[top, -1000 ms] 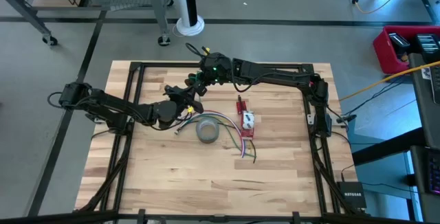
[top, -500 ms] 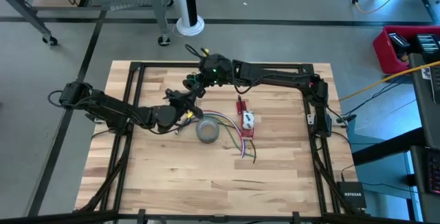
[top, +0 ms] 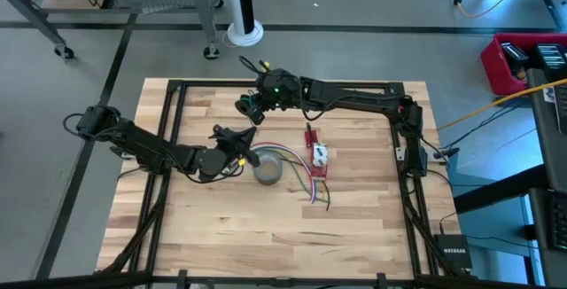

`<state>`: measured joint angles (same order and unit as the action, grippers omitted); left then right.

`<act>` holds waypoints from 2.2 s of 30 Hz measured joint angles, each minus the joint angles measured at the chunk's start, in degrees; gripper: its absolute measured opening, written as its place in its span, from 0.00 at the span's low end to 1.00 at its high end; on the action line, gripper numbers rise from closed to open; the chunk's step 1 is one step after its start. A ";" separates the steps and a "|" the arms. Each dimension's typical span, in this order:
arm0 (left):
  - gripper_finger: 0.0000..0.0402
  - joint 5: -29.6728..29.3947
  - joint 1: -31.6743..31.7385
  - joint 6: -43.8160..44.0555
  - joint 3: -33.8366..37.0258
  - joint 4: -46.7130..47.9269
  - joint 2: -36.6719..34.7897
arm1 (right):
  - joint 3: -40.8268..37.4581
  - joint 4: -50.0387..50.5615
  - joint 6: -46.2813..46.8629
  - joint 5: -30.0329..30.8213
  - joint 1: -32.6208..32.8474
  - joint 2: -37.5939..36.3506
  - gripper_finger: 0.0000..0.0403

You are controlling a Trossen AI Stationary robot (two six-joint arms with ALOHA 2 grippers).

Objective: Coil cords
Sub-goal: Uncoil the green wire from the black spool

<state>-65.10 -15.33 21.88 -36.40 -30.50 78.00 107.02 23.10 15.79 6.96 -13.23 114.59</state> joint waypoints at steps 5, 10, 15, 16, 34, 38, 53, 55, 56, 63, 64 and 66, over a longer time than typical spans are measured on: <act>0.01 -0.54 -0.29 -6.79 0.00 0.17 -0.14 | 0.00 3.59 -0.02 -1.69 0.11 -0.02 0.00; 0.01 -4.49 -0.46 -10.19 0.02 6.19 -2.41 | 0.00 10.29 -0.03 -4.46 0.15 -0.05 0.00; 0.01 -8.03 -1.56 -3.98 0.02 19.69 -6.72 | 0.00 12.63 -0.54 -5.11 0.10 -0.10 0.00; 0.00 -9.22 -1.72 -0.81 0.03 23.66 -7.84 | 0.00 12.85 -0.81 -5.32 0.09 -0.29 0.00; 0.01 -14.80 -14.76 44.82 8.87 77.81 -36.38 | -0.04 23.80 3.27 -10.98 0.09 -16.37 0.00; 0.01 -14.81 -15.36 43.72 8.87 77.88 -36.63 | -0.04 28.58 6.82 -11.17 0.09 -23.04 0.00; 0.01 -14.51 -15.45 46.91 8.87 76.92 -36.54 | -29.26 27.15 23.66 -9.55 0.09 -44.84 0.00; 0.01 -14.43 -15.45 48.24 8.87 74.97 -36.54 | -37.57 19.98 25.53 -10.15 0.09 -47.78 0.00; 0.01 -14.09 -15.45 48.69 8.87 73.57 -36.43 | -41.62 16.03 26.12 -11.16 0.09 -49.07 0.00; 0.01 -5.18 -14.59 40.05 8.85 61.91 -32.97 | -62.51 -17.61 27.83 -19.60 0.09 -52.72 0.00; 0.01 -4.50 -14.31 38.71 8.85 59.94 -32.26 | -64.38 -21.69 27.89 -20.45 0.09 -52.63 0.00; 0.01 -3.73 -13.74 35.69 8.85 55.82 -31.17 | -67.29 -29.92 27.92 -21.29 0.09 -51.96 0.00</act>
<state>-68.83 -29.07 57.57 -27.55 25.31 46.82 39.74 -6.82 43.71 -14.33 -13.15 62.62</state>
